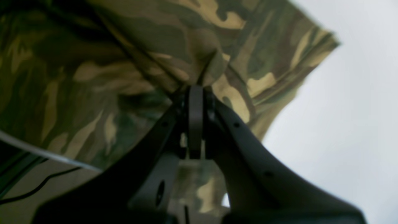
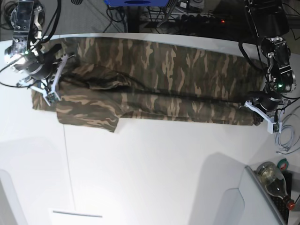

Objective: Layout the t-shirt on the table in an organized manner, then fold the t-shirt properly
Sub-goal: 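Pull the folded shirt edges taut with both grippers, then release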

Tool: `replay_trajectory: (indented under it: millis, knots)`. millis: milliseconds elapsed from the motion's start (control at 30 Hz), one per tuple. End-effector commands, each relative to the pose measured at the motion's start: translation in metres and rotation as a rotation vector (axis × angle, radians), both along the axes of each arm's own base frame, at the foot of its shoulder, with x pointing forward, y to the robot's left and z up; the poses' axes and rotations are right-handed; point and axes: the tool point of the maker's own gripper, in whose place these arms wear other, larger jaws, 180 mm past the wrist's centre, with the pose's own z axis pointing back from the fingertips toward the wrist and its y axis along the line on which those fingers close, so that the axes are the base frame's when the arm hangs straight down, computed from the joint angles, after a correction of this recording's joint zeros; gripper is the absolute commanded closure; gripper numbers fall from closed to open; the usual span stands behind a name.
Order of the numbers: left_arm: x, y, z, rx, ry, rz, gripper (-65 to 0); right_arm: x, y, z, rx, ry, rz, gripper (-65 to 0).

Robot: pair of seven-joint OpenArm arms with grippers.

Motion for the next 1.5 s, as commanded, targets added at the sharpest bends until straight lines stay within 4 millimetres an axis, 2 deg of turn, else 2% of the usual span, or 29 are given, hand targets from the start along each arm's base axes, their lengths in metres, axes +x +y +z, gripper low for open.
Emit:
replay_trajectory:
  millis: [0,167,300,400,533,800,867,933,1033,1067,1133,1167,1233,1300,1367,1467]
  knots:
    - [0.011,0.009,0.019,0.029,-0.054,0.003,0.0,0.008,-0.004,0.007,-0.007,-0.034,-0.002,0.0]
    - [0.009,0.017,0.02,0.048,-0.043,0.001,0.0,0.006,-0.004,0.005,-0.009,-0.025,-0.005,0.0]
    - [0.001,0.014,0.012,0.047,-0.021,-0.006,0.0,-0.002,-0.004,-0.01,0.005,0.021,-0.011,0.0]
    - [-0.004,0.0,-0.005,0.037,0.026,-0.047,0.0,-0.007,-0.004,-0.019,0.013,0.047,-0.016,0.0]
    - [-0.013,0.001,-0.022,0.02,0.073,-0.037,0.0,-0.005,-0.002,-0.021,0.03,0.032,-0.018,0.0]
    - [-0.013,-0.002,-0.025,0.019,0.079,-0.044,0.0,-0.011,-0.002,-0.03,0.04,0.056,-0.024,0.0]
    - [-0.013,-0.003,-0.024,0.021,0.084,-0.047,0.0,-0.012,-0.007,-0.03,0.035,0.06,-0.041,-0.8]
    - [-0.013,-0.003,-0.024,0.022,0.082,-0.048,0.0,-0.012,-0.015,-0.028,0.032,0.053,-0.075,-7.2]
    - [-0.021,-0.003,-0.021,0.035,0.082,-0.057,0.0,-0.009,-0.028,-0.019,0.023,0.022,-0.123,-28.5]
    - [-0.023,-0.004,-0.02,0.04,0.079,-0.063,-3.8,-0.006,-0.031,-0.013,0.019,0.0,-0.132,-35.9]
    - [-0.024,-0.006,-0.013,0.051,0.063,-0.072,-22.1,0.003,-0.034,0.004,0.008,-0.055,-0.139,-47.4]
    - [-0.022,-0.007,-0.008,0.056,0.051,-0.077,-32.1,0.007,-0.032,0.013,0.012,-0.089,-0.148,-50.3]
    - [-0.02,-0.002,0.002,0.078,0.031,-0.082,-47.9,0.02,-0.032,0.028,0.011,-0.143,-0.15,-50.6]
    - [-0.019,0.014,0.017,0.095,-0.005,-0.042,-60.1,0.046,-0.029,0.045,0.015,-0.206,-0.141,-50.6]
    - [-0.023,0.042,0.035,0.108,-0.049,0.04,-65.0,0.073,-0.027,0.054,0.032,-0.248,-0.142,-50.6]
    - [-0.039,0.082,0.051,0.121,-0.089,0.165,-65.0,0.108,-0.025,0.049,0.077,-0.248,-0.156,-50.6]
